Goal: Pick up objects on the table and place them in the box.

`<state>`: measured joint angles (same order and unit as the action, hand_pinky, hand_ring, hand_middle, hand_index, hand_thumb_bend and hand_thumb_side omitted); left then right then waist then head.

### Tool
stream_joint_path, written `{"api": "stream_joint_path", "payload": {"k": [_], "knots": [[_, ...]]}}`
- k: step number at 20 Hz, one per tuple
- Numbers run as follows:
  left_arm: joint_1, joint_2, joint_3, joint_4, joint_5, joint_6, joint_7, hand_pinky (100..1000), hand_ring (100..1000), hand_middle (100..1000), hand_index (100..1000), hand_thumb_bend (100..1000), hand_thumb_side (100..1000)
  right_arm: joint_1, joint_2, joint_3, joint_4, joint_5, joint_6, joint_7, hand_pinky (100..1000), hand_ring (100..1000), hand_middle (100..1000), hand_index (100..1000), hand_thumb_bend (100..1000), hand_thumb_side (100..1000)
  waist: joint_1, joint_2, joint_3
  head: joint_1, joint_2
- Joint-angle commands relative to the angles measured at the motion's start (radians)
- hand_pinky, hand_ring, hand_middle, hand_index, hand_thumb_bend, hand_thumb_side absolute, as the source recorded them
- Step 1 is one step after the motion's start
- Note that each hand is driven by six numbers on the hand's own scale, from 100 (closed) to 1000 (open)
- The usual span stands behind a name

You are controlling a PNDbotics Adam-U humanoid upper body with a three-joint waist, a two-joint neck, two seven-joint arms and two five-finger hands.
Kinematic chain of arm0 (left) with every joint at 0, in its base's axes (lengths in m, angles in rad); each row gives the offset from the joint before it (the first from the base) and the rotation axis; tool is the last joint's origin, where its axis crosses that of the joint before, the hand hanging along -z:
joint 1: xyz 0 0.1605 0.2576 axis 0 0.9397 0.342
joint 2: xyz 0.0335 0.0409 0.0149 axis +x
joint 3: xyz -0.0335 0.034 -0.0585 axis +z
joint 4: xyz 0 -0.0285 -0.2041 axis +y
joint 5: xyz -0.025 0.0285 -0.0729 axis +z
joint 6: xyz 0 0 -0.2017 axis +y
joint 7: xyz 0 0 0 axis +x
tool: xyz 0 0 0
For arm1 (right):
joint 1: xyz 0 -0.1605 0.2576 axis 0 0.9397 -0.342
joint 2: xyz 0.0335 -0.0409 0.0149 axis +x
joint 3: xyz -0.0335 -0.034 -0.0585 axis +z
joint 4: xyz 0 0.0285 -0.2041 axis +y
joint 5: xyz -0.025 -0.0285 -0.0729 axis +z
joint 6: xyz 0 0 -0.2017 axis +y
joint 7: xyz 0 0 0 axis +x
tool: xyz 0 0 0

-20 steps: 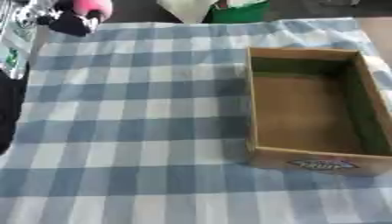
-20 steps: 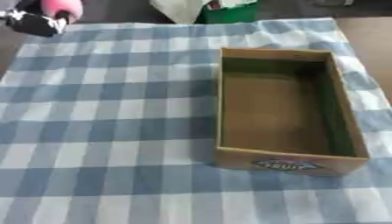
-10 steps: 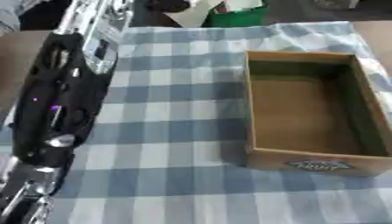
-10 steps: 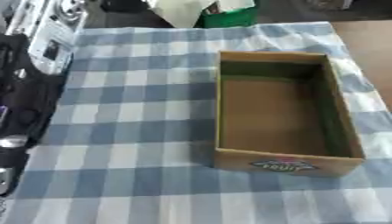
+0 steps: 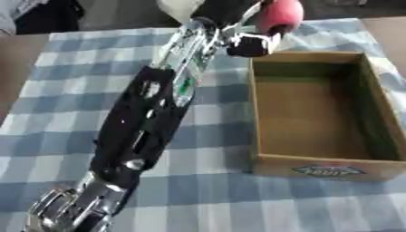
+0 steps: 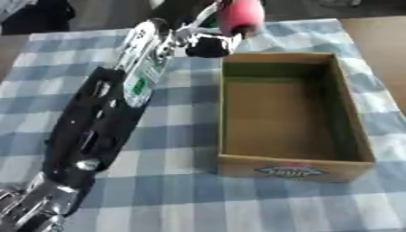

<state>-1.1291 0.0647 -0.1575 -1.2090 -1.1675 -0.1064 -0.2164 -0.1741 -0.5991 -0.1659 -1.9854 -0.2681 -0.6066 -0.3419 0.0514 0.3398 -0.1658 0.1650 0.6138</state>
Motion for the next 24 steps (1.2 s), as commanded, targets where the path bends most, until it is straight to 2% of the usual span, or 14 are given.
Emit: {"api": "stream_joint_path", "payload": {"k": [1, 5, 6, 8, 11, 13, 16, 20, 24], "knots": [[-0.013, -0.015, 0.002, 0.014, -0.008, -0.025, 0.004, 248, 483, 530, 644, 100, 403, -0.01, -0.028, -0.006, -0.015, -0.017, 0.0, 0.011, 795, 819, 760, 915, 100, 1000, -0.006, -0.017, -0.003, 0.004, -0.008], [0.006, -0.043, -0.014, 0.045, -0.008, -0.072, -0.02, 282, 517, 554, 691, 100, 414, -0.012, -0.021, -0.006, -0.015, -0.023, 0.009, 0.016, 795, 819, 759, 915, 100, 1000, -0.005, -0.012, -0.005, 0.003, -0.009], [0.01, -0.047, -0.019, 0.049, -0.004, -0.091, -0.021, 378, 568, 591, 698, 100, 426, -0.012, -0.02, -0.005, -0.015, -0.024, 0.01, 0.017, 795, 819, 759, 915, 100, 1000, -0.006, -0.011, -0.005, 0.003, -0.009], [0.017, -0.056, -0.031, 0.06, 0.006, -0.145, -0.026, 434, 618, 638, 714, 100, 437, -0.015, -0.018, -0.004, -0.015, -0.024, 0.012, 0.02, 796, 819, 759, 914, 100, 1000, -0.005, -0.007, -0.008, 0.005, -0.01], [0.018, -0.065, -0.04, 0.074, -0.007, -0.21, -0.03, 479, 689, 729, 739, 100, 457, -0.021, -0.013, 0.0, -0.015, -0.026, 0.018, 0.026, 797, 820, 758, 914, 100, 1000, -0.004, -0.003, -0.012, 0.006, -0.012], [0.019, -0.072, -0.04, 0.086, -0.024, -0.239, -0.029, 490, 712, 752, 753, 100, 498, -0.027, -0.009, 0.003, -0.015, -0.03, 0.022, 0.03, 797, 820, 758, 914, 100, 1000, -0.002, -0.001, -0.018, 0.011, -0.015], [0.025, -0.087, -0.034, 0.108, -0.049, -0.243, -0.023, 505, 737, 773, 762, 100, 680, -0.037, -0.006, 0.007, -0.015, -0.036, 0.026, 0.036, 797, 820, 758, 914, 100, 1000, 0.001, 0.004, -0.031, 0.022, -0.019], [0.032, -0.105, -0.037, 0.135, -0.089, -0.218, -0.031, 532, 769, 805, 767, 100, 728, -0.046, -0.006, 0.009, -0.015, -0.046, 0.026, 0.041, 797, 820, 757, 914, 100, 1000, 0.004, 0.006, -0.045, 0.031, -0.021], [0.037, -0.114, -0.044, 0.161, -0.154, -0.217, -0.114, 552, 804, 841, 770, 100, 760, -0.053, -0.005, 0.011, -0.015, -0.055, 0.03, 0.046, 797, 820, 757, 914, 100, 1000, 0.009, 0.006, -0.051, 0.035, -0.016]]}}
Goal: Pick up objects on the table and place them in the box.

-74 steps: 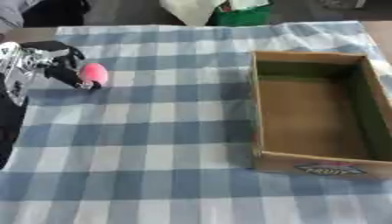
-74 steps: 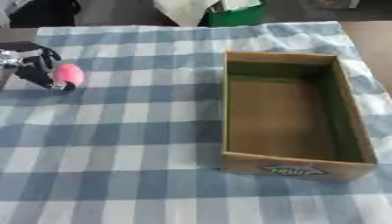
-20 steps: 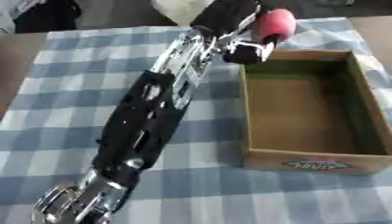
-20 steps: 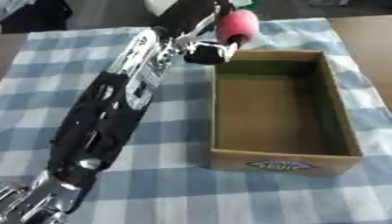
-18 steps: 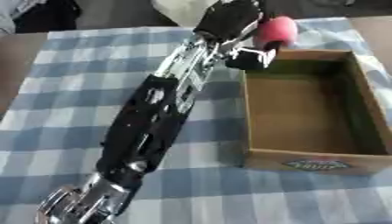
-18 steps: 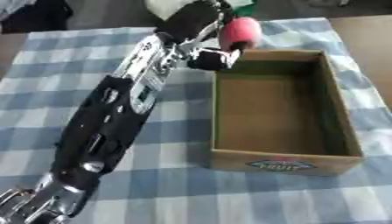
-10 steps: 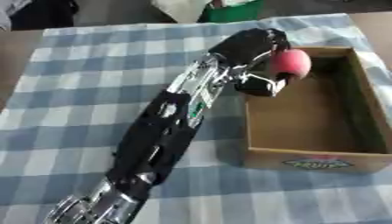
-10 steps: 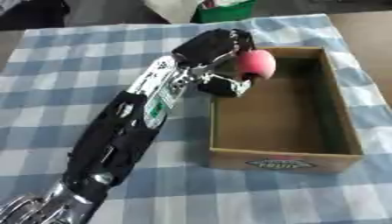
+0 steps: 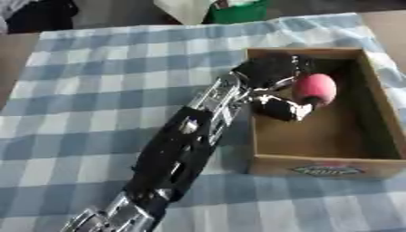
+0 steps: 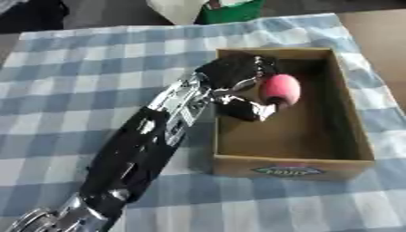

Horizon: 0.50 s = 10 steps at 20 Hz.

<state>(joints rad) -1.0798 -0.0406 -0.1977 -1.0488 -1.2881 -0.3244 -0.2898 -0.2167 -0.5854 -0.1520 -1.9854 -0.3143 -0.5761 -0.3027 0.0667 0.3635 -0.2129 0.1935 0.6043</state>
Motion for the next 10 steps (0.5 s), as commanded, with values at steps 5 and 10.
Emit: {"api": "stream_joint_path", "payload": {"k": [5, 10], "knots": [[-0.014, -0.011, -0.007, -0.002, -0.101, -0.015, -0.13, 569, 828, 859, 857, 791, 785, -0.015, -0.014, -0.002, -0.015, -0.016, 0.005, 0.012, 797, 820, 756, 911, 100, 1000, -0.002, -0.016, -0.015, 0.011, -0.005], [-0.017, -0.009, -0.012, -0.022, -0.17, -0.061, -0.185, 585, 844, 870, 915, 1000, 705, -0.016, -0.011, 0.0, -0.015, -0.025, 0.012, 0.015, 797, 820, 755, 911, 100, 1000, -0.001, -0.016, -0.019, 0.011, -0.002]]}}
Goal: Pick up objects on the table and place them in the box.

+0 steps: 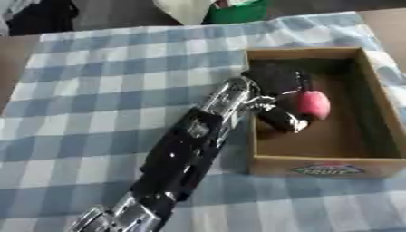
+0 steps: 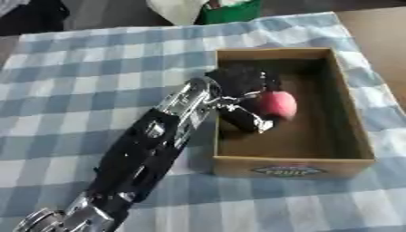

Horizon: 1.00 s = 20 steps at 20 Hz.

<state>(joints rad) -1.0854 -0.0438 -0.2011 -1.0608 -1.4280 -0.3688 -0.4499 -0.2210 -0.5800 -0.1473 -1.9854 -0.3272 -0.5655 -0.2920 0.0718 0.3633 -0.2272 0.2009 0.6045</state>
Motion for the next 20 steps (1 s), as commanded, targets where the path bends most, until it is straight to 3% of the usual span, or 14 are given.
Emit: {"api": "stream_joint_path", "payload": {"k": [1, 4, 5, 10, 12, 16, 19, 20], "knots": [[-0.012, -0.005, -0.007, -0.014, -0.041, -0.02, -0.03, 588, 849, 874, 952, 1000, 702, -0.012, -0.016, -0.004, -0.015, -0.013, 0.003, 0.006, 798, 820, 755, 910, 100, 1000, -0.006, -0.016, -0.005, 0.003, -0.001], [-0.01, -0.005, -0.004, -0.022, -0.064, -0.026, -0.036, 594, 852, 876, 994, 1000, 704, -0.011, -0.015, -0.006, -0.015, -0.015, 0.004, 0.007, 798, 821, 755, 911, 100, 1000, -0.007, -0.016, -0.005, 0.002, -0.001], [-0.009, -0.004, -0.003, -0.024, -0.066, -0.027, -0.036, 597, 854, 878, 1000, 1000, 750, -0.011, -0.015, -0.006, -0.015, -0.016, 0.004, 0.007, 798, 821, 755, 910, 100, 1000, -0.007, -0.016, -0.005, 0.002, 0.0], [-0.003, -0.001, 0.005, -0.037, -0.053, -0.013, -0.02, 596, 849, 872, 1000, 1000, 793, -0.009, -0.014, -0.008, -0.015, -0.016, 0.003, 0.006, 798, 821, 755, 910, 100, 1000, -0.009, -0.017, -0.005, -0.001, 0.003], [-0.003, 0.002, 0.014, -0.067, -0.044, 0.011, 0.023, 581, 834, 854, 999, 1000, 877, -0.008, -0.014, -0.009, -0.015, -0.016, 0.003, 0.005, 798, 821, 755, 910, 100, 1000, -0.01, -0.018, -0.002, -0.003, 0.005], [0.003, 0.014, 0.048, -0.178, -0.015, 0.133, 0.231, 554, 786, 812, 923, 1000, 941, 0.0, -0.015, -0.015, -0.015, -0.013, 0.001, -0.001, 797, 821, 755, 910, 100, 1000, -0.012, -0.024, 0.005, -0.007, 0.01], [0.012, 0.023, 0.079, -0.236, 0.094, 0.256, 0.379, 530, 726, 758, 829, 999, 970, 0.004, -0.013, -0.031, -0.015, -0.012, -0.009, -0.018, 795, 820, 757, 910, 100, 1000, -0.013, -0.027, 0.01, -0.01, 0.013], [0.015, 0.026, 0.091, -0.258, 0.144, 0.304, 0.425, 512, 691, 726, 787, 947, 980, 0.008, -0.012, -0.039, -0.015, -0.012, -0.012, -0.026, 795, 820, 757, 909, 100, 1000, -0.014, -0.028, 0.013, -0.011, 0.014]]}}
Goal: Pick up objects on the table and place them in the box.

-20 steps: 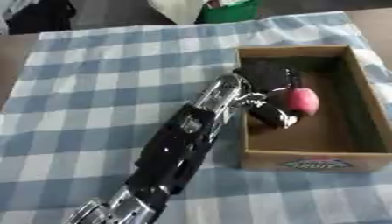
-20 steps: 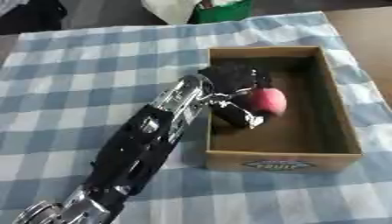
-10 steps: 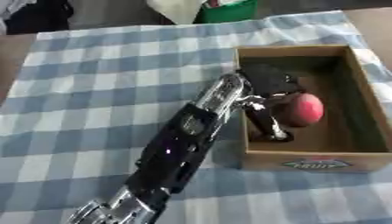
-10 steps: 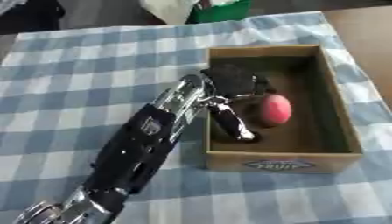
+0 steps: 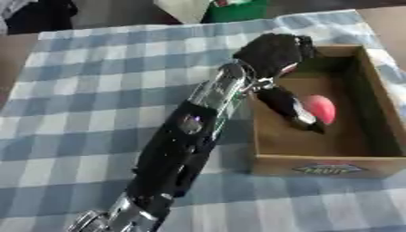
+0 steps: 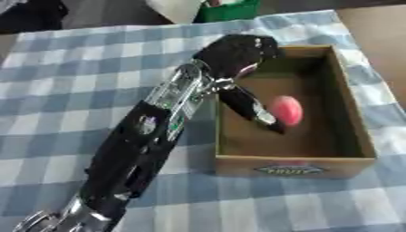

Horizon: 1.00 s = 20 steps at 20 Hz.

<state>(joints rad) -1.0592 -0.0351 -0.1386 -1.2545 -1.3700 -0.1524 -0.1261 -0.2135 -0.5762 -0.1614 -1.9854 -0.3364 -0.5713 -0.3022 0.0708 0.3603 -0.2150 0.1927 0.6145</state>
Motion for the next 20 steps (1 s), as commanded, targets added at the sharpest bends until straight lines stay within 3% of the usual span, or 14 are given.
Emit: {"api": "stream_joint_path", "payload": {"k": [1, 5, 6, 8, 9, 10, 15, 20], "knots": [[-0.007, 0.021, 0.035, -0.087, 0.142, 0.138, 0.152, 496, 664, 699, 759, 898, 983, 0.004, -0.015, -0.033, -0.015, -0.001, -0.01, -0.025, 795, 820, 757, 909, 100, 1000, -0.014, -0.026, 0.004, -0.005, 0.005], [0.02, 0.044, 0.038, -0.193, 0.384, 0.261, 0.369, 480, 628, 670, 720, 790, 979, 0.021, -0.017, -0.05, -0.015, 0.014, -0.019, -0.052, 795, 820, 758, 909, 100, 1000, -0.014, -0.03, 0.016, -0.012, 0.011], [0.029, 0.05, 0.047, -0.226, 0.461, 0.277, 0.423, 476, 597, 637, 698, 616, 928, 0.026, -0.017, -0.054, -0.015, 0.019, -0.02, -0.058, 795, 820, 757, 909, 100, 1000, -0.015, -0.032, 0.023, -0.018, 0.013], [0.051, 0.075, 0.057, -0.291, 0.647, 0.291, 0.504, 462, 580, 626, 690, 488, 886, 0.036, -0.019, -0.058, -0.015, 0.029, -0.023, -0.069, 794, 820, 757, 909, 100, 1000, -0.016, -0.036, 0.035, -0.028, 0.017], [0.064, 0.093, 0.061, -0.319, 0.738, 0.292, 0.527, 427, 560, 622, 696, 358, 849, 0.041, -0.019, -0.06, -0.015, 0.033, -0.024, -0.074, 794, 820, 757, 909, 100, 1000, -0.017, -0.038, 0.042, -0.033, 0.018], [0.081, 0.116, 0.07, -0.349, 0.82, 0.289, 0.545, 354, 509, 617, 714, 314, 838, 0.048, -0.02, -0.063, -0.015, 0.038, -0.026, -0.079, 794, 820, 757, 910, 100, 1000, -0.02, -0.04, 0.051, -0.041, 0.019], [0.221, 0.225, 0.135, -0.441, 1.1, 0.245, 0.599, 357, 503, 610, 713, 225, 801, 0.102, -0.023, -0.084, -0.015, 0.083, -0.038, -0.11, 794, 820, 757, 910, 100, 1000, -0.027, -0.051, 0.103, -0.094, 0.031], [0.352, 0.293, 0.219, -0.594, 1.312, 0.202, 0.672, 378, 507, 604, 706, 149, 739, 0.129, -0.013, -0.087, -0.015, 0.122, -0.039, -0.134, 796, 821, 756, 910, 100, 1000, -0.033, -0.052, 0.134, -0.122, 0.023]]}}
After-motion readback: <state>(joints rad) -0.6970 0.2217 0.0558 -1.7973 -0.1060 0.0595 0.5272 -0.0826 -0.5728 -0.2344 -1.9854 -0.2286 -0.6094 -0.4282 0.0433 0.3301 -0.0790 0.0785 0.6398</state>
